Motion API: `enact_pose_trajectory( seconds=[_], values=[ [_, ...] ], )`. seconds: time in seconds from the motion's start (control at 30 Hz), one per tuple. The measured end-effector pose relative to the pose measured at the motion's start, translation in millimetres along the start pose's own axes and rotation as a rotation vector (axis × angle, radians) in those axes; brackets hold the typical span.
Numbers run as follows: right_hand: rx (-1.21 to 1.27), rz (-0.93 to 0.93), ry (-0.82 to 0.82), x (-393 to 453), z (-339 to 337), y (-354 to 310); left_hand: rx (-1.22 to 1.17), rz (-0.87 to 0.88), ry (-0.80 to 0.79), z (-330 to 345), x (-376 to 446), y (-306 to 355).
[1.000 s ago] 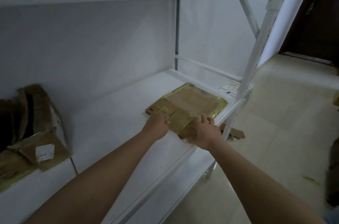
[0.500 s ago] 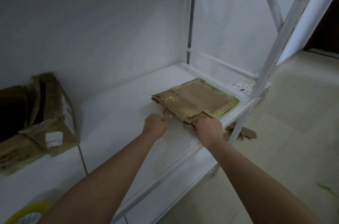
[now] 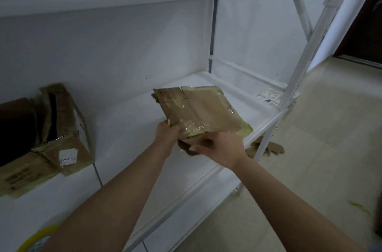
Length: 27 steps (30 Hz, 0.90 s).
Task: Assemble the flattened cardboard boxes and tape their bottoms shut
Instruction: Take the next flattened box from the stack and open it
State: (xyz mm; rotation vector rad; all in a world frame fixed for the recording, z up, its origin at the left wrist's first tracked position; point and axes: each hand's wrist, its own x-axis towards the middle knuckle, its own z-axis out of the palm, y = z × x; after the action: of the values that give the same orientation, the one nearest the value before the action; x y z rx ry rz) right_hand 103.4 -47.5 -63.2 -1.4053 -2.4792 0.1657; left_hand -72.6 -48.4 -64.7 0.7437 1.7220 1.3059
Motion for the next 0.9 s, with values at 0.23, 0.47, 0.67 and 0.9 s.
enact_pose_trajectory(
  seconds=[0.23, 0.47, 0.67, 0.9],
  values=[
    [0.262, 0.43, 0.15, 1, -13, 1, 0.013, 0.099, -0.219, -95, -15, 9],
    [0.289, 0.714, 0.257, -15, 9, -13, 0.045, 0.063, -0.351, -162, -33, 7],
    [0.572, 0.737, 0.207, -25, 22, -53, 0.114, 0.157, -0.221, -213, -68, -1],
    [0.695, 0.624, 0.19, -55, 28, -118, 0.157, 0.274, 0.04, -272, -140, -9]
  ],
)
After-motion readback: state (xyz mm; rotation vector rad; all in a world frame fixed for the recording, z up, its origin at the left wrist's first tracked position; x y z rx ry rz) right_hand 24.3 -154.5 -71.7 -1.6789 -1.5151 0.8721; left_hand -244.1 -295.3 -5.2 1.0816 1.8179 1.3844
